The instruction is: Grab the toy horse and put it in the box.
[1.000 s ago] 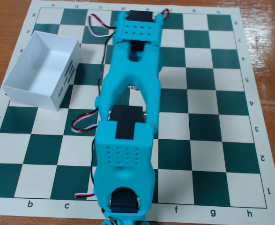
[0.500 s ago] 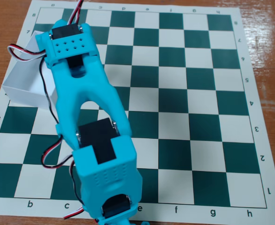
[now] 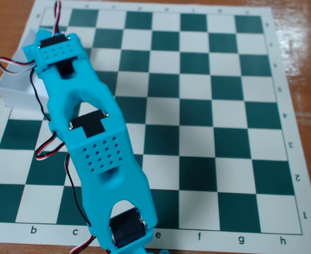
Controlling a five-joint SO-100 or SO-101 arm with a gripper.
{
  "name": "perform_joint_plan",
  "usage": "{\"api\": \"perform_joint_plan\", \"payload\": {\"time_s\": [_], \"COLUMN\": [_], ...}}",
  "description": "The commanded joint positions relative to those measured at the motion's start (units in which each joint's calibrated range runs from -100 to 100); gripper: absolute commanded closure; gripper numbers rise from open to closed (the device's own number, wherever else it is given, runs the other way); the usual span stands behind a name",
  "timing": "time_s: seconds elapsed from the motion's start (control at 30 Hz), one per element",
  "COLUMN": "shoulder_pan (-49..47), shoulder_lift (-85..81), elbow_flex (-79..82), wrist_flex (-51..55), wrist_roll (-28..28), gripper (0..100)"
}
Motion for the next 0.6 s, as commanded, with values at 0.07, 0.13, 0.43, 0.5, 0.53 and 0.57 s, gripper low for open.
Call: {"api": "perform_joint_plan", "payload": {"time_s": [0.07,0.13,0.43,0.5,0.53,0.57], "shoulder_pan": [-0.6,-0.3,0.9,1.1,1.1,1.0], "shoulder_lift": [-1.0,-2.2,-9.0,-10.1,-10.1,-9.5], "elbow_flex": [-2.8,-2.8,-3.3,-3.4,-3.4,-3.4], "wrist_flex": [-0.8,-0.5,-1.4,-1.2,-2.0,-3.4], "wrist_roll": [2.0,2.6,5.2,5.5,5.8,6.2], "gripper": [100,100,100,100,100,100]}}
